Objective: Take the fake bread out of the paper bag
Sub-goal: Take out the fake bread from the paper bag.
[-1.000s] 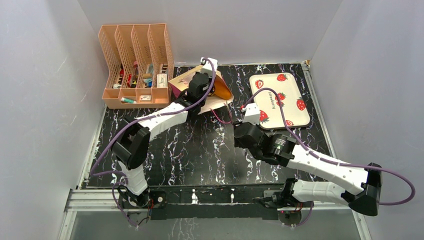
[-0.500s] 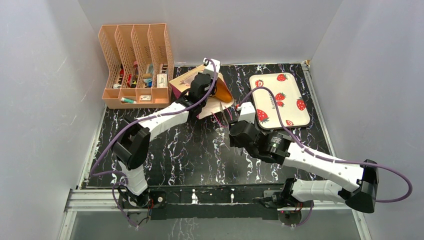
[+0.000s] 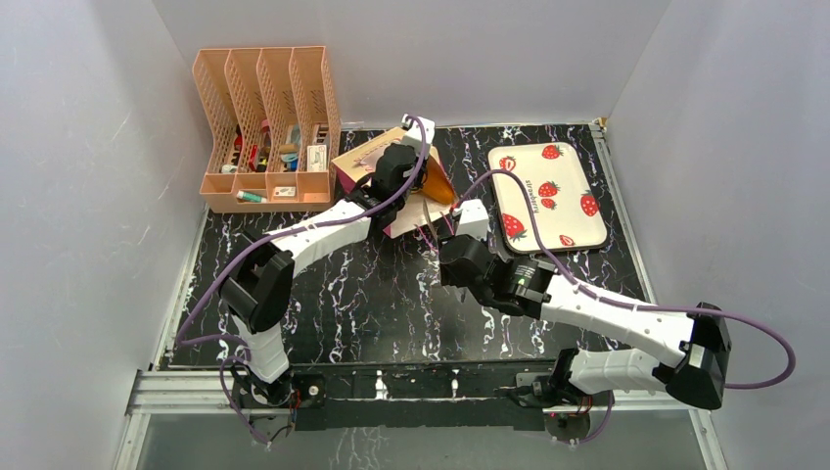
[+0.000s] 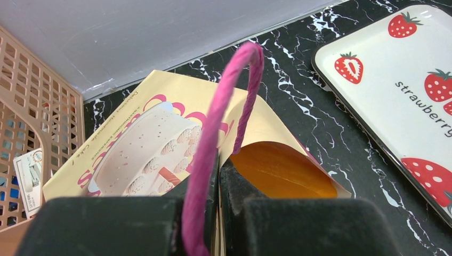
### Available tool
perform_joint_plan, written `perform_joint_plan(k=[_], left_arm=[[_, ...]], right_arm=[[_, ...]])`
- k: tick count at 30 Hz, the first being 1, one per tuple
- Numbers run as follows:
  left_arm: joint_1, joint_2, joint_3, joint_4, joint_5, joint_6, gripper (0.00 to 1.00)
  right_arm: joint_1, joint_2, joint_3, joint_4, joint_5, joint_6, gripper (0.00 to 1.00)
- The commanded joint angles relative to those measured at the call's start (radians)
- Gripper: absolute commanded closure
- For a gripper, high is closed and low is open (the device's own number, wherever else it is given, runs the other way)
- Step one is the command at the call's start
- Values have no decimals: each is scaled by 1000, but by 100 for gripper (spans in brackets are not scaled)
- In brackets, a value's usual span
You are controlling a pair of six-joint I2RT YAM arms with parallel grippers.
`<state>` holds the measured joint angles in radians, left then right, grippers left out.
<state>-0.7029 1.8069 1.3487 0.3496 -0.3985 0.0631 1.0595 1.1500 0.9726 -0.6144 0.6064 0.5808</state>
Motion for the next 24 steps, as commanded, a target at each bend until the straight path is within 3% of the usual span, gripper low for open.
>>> perform_joint_plan(k=[1,24], left_arm=[[-10,-19,45,-31,8,-14,100],[-41,-25,82,-70,0,-9,100]], right_arm=[[2,7,54,87,39,-4,73],[-98,38,7,139,-12,-28,74]])
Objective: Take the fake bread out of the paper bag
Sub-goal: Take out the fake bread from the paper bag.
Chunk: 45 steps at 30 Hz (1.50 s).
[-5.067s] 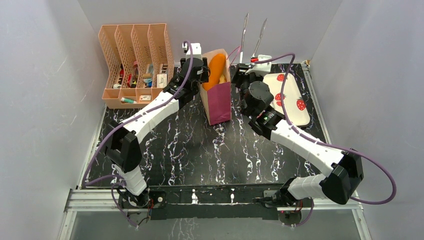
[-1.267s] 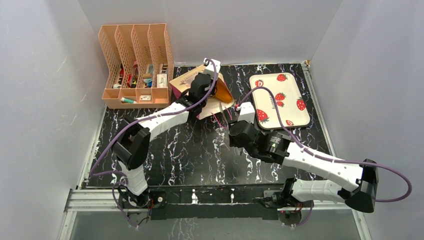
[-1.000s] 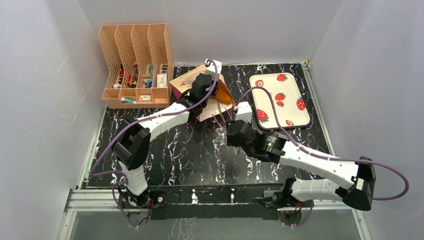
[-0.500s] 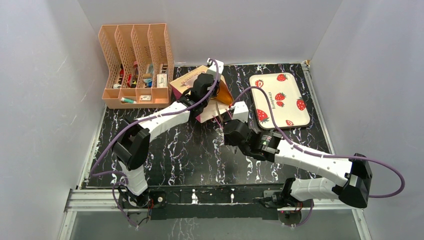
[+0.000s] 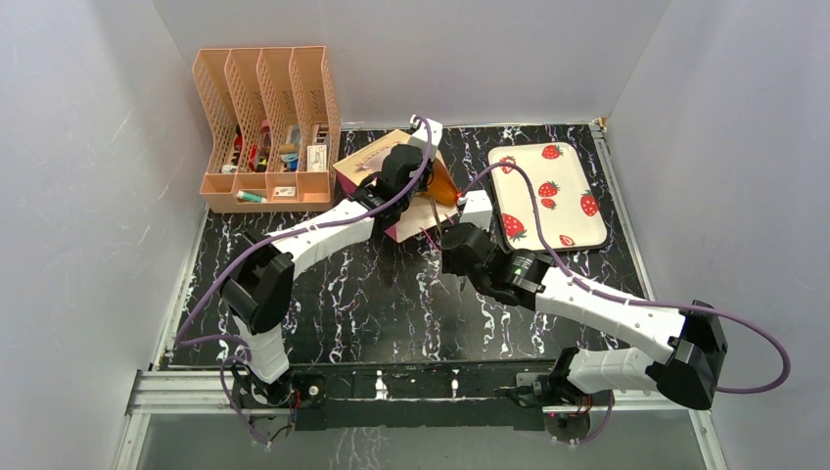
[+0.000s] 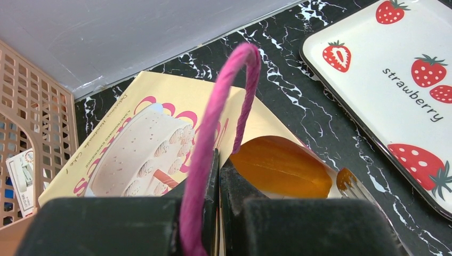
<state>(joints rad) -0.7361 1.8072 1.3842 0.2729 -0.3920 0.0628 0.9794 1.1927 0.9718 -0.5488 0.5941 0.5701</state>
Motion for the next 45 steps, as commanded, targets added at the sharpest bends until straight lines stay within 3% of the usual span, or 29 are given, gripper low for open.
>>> perform_joint_plan(k=[1,36,45], left_arm=[[-8,-25,49,6,-9,-9,100],[-28,-66,43,-11,2,0,100],[-28,-54,58,-20,-10,21,100]], right_arm=[[-22,-5,5,74,0,-16,74],[-162,37,-77,228,-126,-109,74],[-182,63,-61,283,-245,-177,84]])
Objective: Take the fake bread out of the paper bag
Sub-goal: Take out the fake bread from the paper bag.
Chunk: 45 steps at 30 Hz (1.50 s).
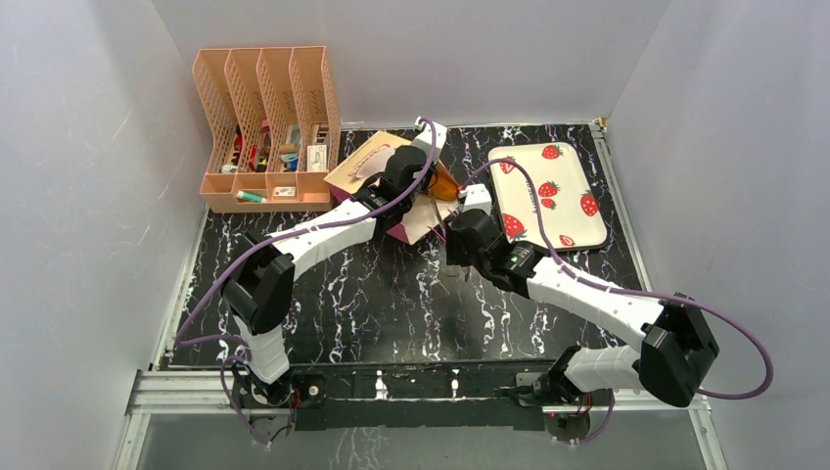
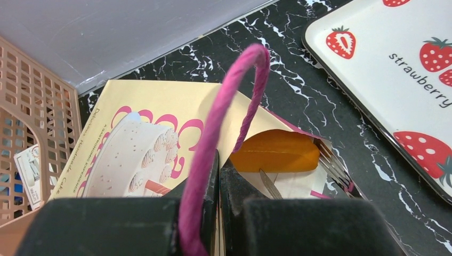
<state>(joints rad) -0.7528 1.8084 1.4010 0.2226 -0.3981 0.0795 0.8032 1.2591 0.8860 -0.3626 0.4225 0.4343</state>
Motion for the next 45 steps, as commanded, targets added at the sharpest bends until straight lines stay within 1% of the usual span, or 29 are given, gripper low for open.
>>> perform_joint_plan(k=[1,4,11,18,25,33,39,45], left_arm=[[-11,-49,48,26,-6,6,100],[-11,-31,63,18,-13,6,100],[-12,-8,79,14,-10,-3,100],[-17,-1,76,15,-10,-9,100],[-22,-4,59,20,-13,-8,100],[-22,-11,35,27,-29,8,100],[-25,1,30,27,-27,10,100],[-26,1,11,31,-20,3,100]], right_arm=[[-6,-6,26,97,-96,-42,85],[1,-27,29,83,-139,-27,85],[60,-72,27,57,-154,4,85],[157,-68,42,48,-127,30,85],[256,-63,67,-11,-37,84,85],[274,-134,6,-73,7,154,86],[286,-158,19,-106,28,150,86],[291,-172,18,-125,85,143,86]])
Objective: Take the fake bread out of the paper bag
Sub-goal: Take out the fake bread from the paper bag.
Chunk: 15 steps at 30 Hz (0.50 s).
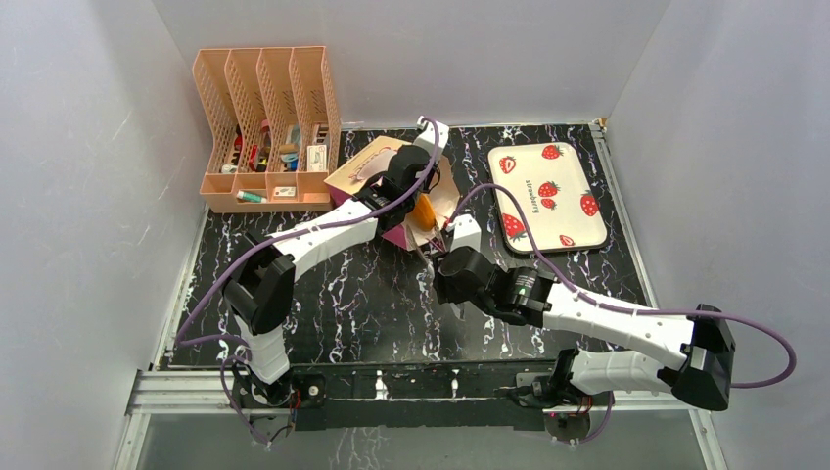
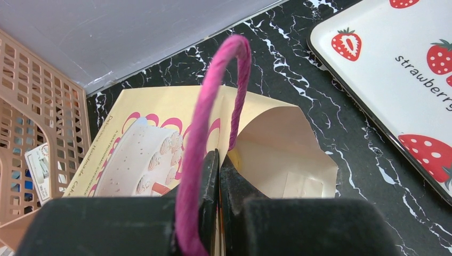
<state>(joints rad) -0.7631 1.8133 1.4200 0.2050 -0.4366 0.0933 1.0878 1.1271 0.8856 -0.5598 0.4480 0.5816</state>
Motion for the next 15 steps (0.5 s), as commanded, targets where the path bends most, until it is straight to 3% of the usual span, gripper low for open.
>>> perform_joint_plan(k=[1,15], left_arm=[[-17,-4,-9,48,18,-10,100],[-25,-27,-39,50,3,-10,100]], right_arm=[[6,-39,13,77,66,-6,86],[6,-44,-8,62,137,8,86]])
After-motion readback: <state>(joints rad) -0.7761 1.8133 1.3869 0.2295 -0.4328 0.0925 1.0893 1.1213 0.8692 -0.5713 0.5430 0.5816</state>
